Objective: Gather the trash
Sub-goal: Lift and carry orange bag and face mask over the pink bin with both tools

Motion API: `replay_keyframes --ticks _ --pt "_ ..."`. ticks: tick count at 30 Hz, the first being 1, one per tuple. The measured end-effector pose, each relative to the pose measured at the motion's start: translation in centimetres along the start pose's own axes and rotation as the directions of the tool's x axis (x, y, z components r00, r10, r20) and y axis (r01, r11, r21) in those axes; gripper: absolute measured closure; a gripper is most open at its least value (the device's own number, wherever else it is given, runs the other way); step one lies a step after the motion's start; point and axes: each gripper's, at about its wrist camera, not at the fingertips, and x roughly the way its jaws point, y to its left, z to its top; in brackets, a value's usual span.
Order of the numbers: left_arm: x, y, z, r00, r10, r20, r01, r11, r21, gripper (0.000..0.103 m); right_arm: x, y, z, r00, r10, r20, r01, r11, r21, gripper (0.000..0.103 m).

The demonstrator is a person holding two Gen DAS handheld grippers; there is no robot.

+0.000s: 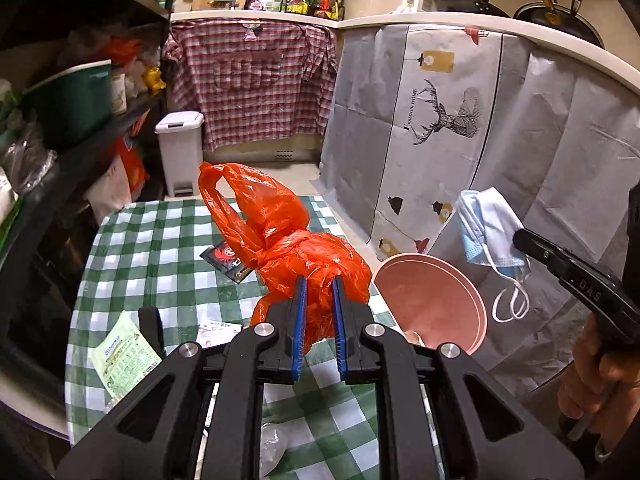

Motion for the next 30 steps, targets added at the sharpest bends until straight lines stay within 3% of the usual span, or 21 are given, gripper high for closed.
replay_keyframes --ticks 30 --pt "3.4 -5.0 -0.6 0.999 -0.044 -0.025 0.045 0.998 0.041 0.091 -0.2 -4.8 -1.1 0.997 -0.073 -0.014 0.074 0.997 0.028 0.100"
